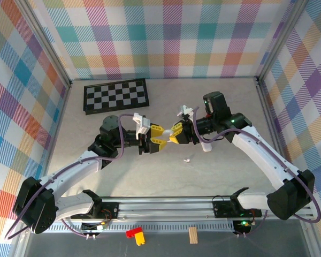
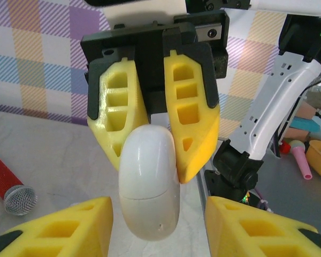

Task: Insert wireless bluetooth earbuds into charging case

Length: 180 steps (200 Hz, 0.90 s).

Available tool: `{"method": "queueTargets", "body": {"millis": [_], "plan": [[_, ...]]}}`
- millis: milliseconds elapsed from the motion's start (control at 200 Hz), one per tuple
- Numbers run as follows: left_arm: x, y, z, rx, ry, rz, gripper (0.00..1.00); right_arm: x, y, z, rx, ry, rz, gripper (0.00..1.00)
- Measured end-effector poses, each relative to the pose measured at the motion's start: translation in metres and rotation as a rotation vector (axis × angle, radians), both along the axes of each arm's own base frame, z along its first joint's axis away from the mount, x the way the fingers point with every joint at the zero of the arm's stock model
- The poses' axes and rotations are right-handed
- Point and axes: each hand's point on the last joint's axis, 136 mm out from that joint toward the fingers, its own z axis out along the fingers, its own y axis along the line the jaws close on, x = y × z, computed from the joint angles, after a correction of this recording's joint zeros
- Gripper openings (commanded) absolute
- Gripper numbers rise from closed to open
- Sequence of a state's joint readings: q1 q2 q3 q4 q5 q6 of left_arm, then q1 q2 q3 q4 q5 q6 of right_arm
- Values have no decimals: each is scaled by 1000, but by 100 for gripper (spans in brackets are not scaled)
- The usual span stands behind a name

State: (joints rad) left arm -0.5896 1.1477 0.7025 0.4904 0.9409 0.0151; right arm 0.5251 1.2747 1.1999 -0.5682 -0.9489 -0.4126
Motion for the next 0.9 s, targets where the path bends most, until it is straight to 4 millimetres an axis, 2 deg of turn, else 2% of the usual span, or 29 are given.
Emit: {"method": "queueTargets", "body": {"millis": [435,900], "plan": [[2,-3,-10,19,38,-13,42,-2,4,6,25,-23,20,2],[2,-5,-7,1,45,-32,39,-4,8,2,16,-20,29,3]]}}
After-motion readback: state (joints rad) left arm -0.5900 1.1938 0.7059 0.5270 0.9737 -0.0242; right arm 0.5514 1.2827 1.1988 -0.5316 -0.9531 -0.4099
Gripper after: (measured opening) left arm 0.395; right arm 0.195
